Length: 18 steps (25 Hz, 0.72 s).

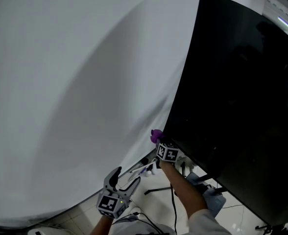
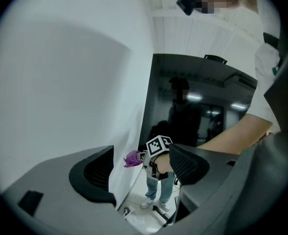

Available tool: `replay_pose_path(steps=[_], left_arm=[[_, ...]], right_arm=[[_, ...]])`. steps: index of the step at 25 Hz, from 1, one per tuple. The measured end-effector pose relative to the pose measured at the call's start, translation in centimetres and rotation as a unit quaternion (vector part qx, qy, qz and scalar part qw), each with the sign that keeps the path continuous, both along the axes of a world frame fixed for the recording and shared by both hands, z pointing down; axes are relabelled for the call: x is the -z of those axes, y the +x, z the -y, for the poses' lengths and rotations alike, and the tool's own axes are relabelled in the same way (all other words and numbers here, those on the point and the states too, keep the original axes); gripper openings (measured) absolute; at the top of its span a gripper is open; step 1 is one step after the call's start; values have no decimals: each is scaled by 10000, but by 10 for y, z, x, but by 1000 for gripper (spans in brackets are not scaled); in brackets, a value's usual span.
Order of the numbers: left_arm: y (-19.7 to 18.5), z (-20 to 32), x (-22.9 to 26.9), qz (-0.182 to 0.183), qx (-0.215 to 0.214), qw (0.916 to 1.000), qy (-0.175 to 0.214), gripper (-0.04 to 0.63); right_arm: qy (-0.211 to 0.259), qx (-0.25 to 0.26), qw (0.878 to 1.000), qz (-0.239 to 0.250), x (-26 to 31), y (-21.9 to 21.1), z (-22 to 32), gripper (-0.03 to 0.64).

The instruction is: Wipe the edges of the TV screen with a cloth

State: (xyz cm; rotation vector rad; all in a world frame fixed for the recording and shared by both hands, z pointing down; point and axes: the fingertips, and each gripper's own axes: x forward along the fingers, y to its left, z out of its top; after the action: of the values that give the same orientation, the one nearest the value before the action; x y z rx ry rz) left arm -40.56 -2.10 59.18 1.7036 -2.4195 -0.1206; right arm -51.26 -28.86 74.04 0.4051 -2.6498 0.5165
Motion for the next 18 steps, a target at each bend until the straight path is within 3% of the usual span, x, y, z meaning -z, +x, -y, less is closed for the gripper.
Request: replay_pose_path(steps=[5, 9, 18], left_arm=[[-12, -10, 8, -52, 117, 9999, 86, 341], [-14, -9, 8, -109, 73, 9997, 202, 341], [0, -10, 18, -17, -197, 9991, 375, 341]], right_arm=[[261, -53, 9978, 605, 59, -33, 3, 46], [156, -336, 9946, 972, 95, -29, 4, 44], [394, -360, 9869, 1520, 177, -28, 1, 44]])
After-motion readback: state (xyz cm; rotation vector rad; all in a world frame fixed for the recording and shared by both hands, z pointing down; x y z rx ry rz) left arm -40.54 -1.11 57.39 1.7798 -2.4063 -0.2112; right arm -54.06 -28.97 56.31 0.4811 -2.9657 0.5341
